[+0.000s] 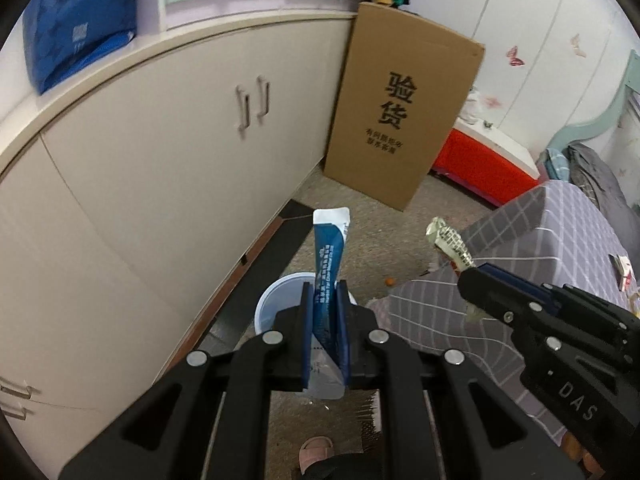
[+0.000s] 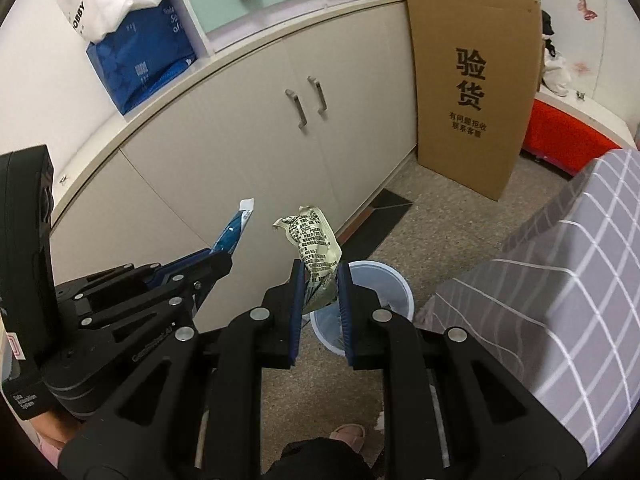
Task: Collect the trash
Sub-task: 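Carry the tube and wrapper over the blue bin and open both tools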
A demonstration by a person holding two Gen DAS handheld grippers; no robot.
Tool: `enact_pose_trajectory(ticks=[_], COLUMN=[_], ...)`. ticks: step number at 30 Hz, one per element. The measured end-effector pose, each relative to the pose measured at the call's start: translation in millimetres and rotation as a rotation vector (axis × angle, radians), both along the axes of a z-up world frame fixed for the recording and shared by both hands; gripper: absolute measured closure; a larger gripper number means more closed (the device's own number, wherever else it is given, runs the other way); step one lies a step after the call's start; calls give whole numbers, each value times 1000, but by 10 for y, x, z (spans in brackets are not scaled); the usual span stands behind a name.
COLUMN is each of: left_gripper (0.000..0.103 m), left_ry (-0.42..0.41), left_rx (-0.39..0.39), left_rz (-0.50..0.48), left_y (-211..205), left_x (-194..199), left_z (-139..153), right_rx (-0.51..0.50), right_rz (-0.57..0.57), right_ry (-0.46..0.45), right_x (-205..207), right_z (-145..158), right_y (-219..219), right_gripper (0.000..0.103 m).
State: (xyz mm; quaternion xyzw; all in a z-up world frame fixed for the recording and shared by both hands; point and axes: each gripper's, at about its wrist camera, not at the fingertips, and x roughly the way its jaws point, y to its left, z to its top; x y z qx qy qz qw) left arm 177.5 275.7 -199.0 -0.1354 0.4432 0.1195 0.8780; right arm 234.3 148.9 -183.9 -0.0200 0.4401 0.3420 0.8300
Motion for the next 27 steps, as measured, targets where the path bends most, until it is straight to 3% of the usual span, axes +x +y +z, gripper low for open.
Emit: enact_pose_trajectory(ticks=[16,18,19,20,21,27], left_gripper=[92,92,92,92,92,92], left_ry=[58,63,65,68,70,73], left_rx=[28,27,26,24,23,23], left_rz=[67,73,75,75,75,73], left_y=[347,375,381,389,394,390], left_x=[83,91,97,101,106,111], left_z=[-235,-251,-254,-263,-269,-277], right_rx=[10,34,51,42,29,11], right_rz=[10,9,8,-7,-20,-32], right_ry=[-3,-5,-5,-16,-26,-16], right_x=[242,287,308,320,324,291], right_z=[-212,-247,-272,-296,-313,-361], right_y=[371,392,398,395,392,324], right_gripper=[85,81,70,49,43,43])
